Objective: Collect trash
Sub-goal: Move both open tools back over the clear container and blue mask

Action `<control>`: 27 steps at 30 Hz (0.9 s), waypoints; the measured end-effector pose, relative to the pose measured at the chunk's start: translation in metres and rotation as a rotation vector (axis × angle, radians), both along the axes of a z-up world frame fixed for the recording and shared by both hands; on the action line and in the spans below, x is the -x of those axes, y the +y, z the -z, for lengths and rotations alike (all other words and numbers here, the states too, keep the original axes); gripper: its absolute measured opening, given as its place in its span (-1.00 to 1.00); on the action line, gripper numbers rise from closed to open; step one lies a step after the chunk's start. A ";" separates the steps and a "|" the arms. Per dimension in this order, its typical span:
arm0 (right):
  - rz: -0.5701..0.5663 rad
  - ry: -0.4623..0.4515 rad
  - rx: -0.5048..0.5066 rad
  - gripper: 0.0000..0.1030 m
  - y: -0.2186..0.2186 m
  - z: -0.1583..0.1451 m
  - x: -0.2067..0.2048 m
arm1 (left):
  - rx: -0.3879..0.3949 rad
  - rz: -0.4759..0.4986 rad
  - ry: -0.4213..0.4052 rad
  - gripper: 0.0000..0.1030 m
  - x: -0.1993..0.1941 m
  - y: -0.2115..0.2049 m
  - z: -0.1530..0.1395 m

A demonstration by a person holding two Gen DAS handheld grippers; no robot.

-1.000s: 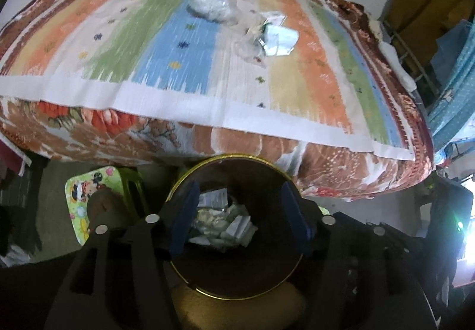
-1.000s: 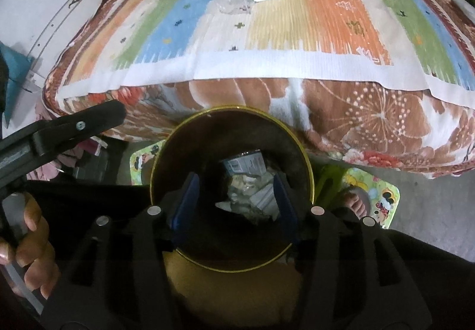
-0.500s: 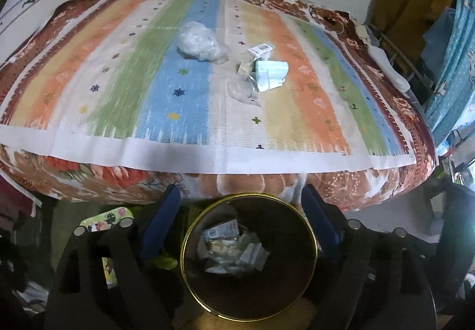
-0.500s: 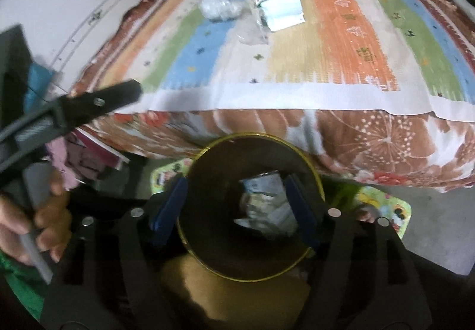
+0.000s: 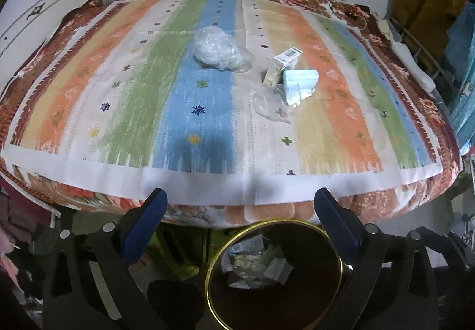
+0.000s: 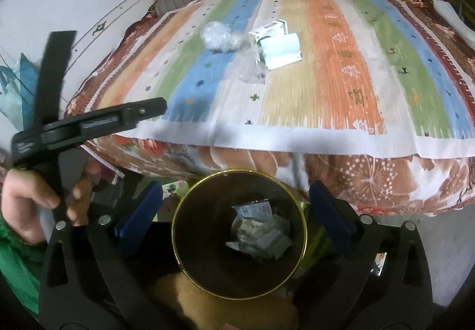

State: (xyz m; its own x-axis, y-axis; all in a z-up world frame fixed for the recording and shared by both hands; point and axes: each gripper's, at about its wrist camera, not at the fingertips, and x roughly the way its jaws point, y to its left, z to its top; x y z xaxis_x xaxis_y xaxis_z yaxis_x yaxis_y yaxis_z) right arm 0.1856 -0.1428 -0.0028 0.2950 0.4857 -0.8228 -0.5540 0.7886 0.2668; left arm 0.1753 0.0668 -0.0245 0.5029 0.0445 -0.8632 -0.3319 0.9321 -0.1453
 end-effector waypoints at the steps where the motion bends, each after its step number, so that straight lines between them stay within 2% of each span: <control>1: -0.002 0.002 -0.001 0.83 0.002 -0.001 -0.003 | -0.006 0.000 0.004 0.89 -0.003 0.000 0.001; 7: 0.015 -0.017 0.011 0.83 0.008 -0.011 -0.028 | -0.019 0.032 0.031 0.89 -0.021 -0.003 0.007; 9: 0.018 -0.014 0.026 0.83 0.012 -0.011 -0.040 | -0.048 0.050 0.051 0.89 -0.028 -0.005 0.006; 12: 0.014 -0.008 0.045 0.83 0.019 -0.011 -0.056 | -0.081 0.025 0.076 0.89 -0.037 -0.001 0.007; 20: 0.059 -0.009 0.081 0.83 0.028 -0.007 -0.095 | -0.042 0.009 0.067 0.88 -0.058 0.011 0.016; 24: 0.081 -0.006 0.105 0.83 0.033 -0.002 -0.108 | -0.089 0.011 0.112 0.89 -0.071 0.010 0.022; 27: 0.091 0.004 0.111 0.83 0.038 0.004 -0.121 | -0.101 0.013 0.106 0.88 -0.075 0.007 0.019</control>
State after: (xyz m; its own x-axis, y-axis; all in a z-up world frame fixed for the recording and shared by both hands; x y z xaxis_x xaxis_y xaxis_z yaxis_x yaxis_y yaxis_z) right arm 0.3064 -0.1049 -0.0065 0.3305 0.3625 -0.8714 -0.4776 0.8606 0.1768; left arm 0.2503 0.0736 -0.0432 0.4105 0.1283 -0.9028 -0.3283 0.9445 -0.0151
